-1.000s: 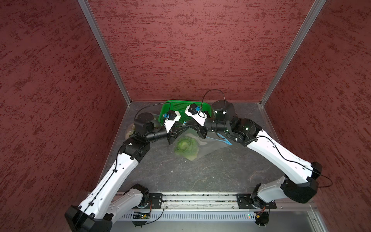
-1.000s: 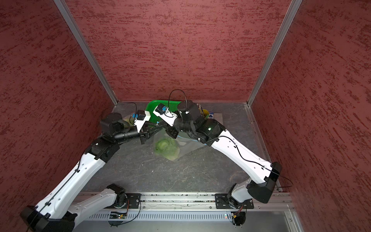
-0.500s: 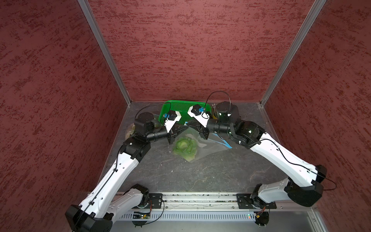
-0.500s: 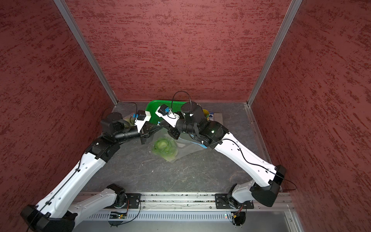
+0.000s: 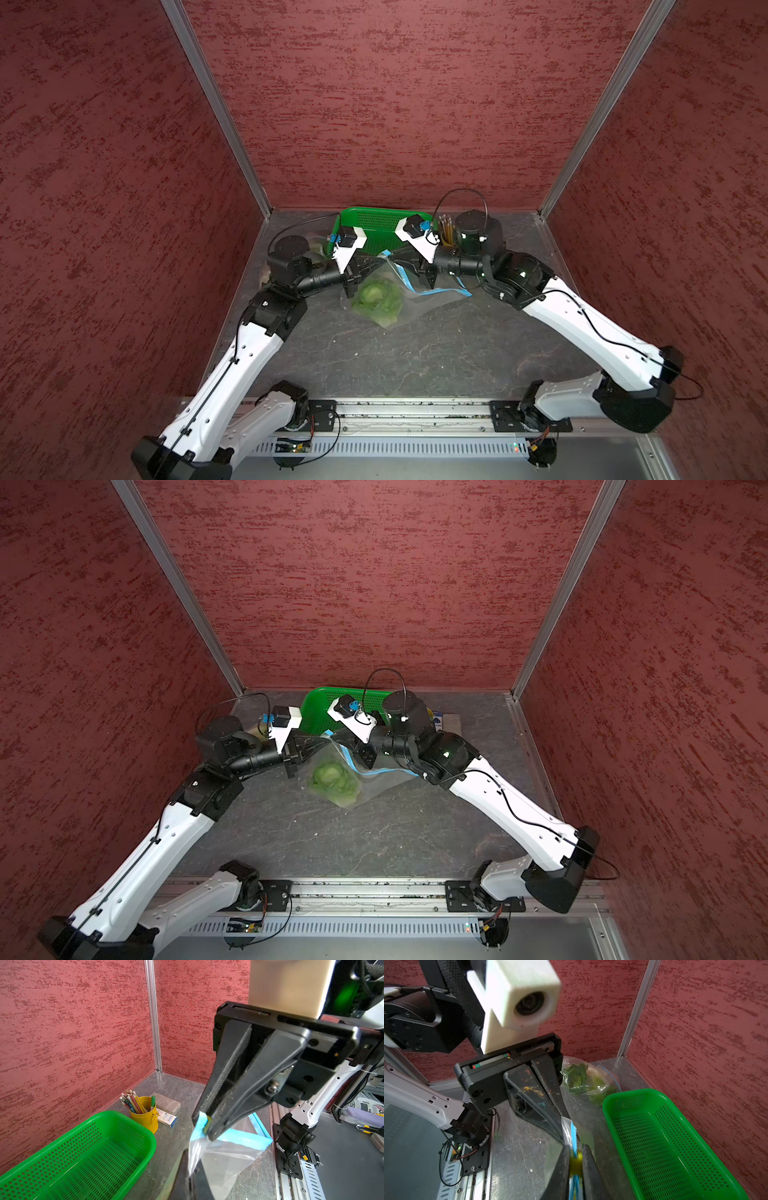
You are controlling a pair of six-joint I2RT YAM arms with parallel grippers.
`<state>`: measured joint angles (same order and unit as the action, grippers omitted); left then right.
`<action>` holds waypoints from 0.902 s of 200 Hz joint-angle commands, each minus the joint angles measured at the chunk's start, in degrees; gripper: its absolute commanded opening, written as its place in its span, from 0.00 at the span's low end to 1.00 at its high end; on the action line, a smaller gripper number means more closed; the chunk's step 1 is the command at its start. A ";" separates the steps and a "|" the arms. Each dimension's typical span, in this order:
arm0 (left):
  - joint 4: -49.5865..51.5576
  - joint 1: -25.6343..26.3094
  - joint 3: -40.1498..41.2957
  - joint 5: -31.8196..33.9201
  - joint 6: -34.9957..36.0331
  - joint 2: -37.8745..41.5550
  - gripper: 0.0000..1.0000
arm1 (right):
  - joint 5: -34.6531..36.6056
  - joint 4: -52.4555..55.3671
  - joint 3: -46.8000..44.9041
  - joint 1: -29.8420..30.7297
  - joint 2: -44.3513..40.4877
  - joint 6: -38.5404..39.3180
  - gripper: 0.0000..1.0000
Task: Put the chinese cabbages into a zipper bag and zip it
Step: Zip the zipper on the zipper food storage bag.
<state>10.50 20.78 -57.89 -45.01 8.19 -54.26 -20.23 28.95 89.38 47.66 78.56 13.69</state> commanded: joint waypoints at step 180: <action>-6.93 -8.71 6.12 5.28 -12.44 8.08 0.00 | 2.19 2.53 -6.14 -5.60 -4.70 -2.93 0.13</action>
<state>7.07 13.47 -52.05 -42.52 -2.04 -48.53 -21.21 29.85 84.20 43.38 76.69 11.99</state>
